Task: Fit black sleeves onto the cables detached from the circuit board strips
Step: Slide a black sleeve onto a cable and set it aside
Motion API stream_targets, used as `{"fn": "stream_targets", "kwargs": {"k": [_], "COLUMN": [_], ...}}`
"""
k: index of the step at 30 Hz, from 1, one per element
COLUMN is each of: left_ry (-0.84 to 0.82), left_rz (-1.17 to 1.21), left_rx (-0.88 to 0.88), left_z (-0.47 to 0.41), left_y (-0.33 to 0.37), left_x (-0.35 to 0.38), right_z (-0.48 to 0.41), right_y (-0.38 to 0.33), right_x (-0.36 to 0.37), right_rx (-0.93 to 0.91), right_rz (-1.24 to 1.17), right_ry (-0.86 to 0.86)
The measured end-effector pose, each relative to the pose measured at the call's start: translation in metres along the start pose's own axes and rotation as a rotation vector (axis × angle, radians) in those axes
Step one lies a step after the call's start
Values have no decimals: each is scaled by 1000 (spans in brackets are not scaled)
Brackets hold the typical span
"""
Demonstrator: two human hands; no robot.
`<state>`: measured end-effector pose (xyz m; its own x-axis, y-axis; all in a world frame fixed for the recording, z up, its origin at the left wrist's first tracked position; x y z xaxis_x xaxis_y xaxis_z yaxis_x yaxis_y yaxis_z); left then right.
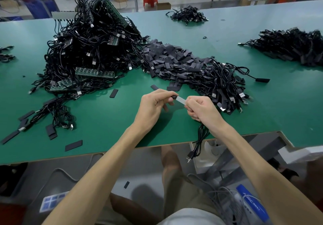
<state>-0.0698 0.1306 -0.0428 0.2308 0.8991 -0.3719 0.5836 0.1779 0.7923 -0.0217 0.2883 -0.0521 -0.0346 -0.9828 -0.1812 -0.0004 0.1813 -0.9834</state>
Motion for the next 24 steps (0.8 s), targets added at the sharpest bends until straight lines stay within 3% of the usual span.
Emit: {"fn": "stream_targets", "kwargs": {"k": [24], "left_ry": [-19], "left_rz": [-179], "left_rx": [149], "left_z": [0], "left_y": [17], "left_x": [3], "right_z": [1], "right_y": [-2], "right_x": [0], "right_rx": [-39], "right_rz": [62], "right_ry": [-41]}}
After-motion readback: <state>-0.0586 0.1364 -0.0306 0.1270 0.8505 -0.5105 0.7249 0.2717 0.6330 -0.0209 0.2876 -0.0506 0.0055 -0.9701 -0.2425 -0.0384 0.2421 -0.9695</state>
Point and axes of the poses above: each hand's wrist, its own z-axis away from the middle knuckle, its own x-axis out of the palm, y = z × x, the point moved 6 cm from there along -z, towards the middle knuckle, and after that the axes turned 2 degrees about x, right-handed, at the moved point
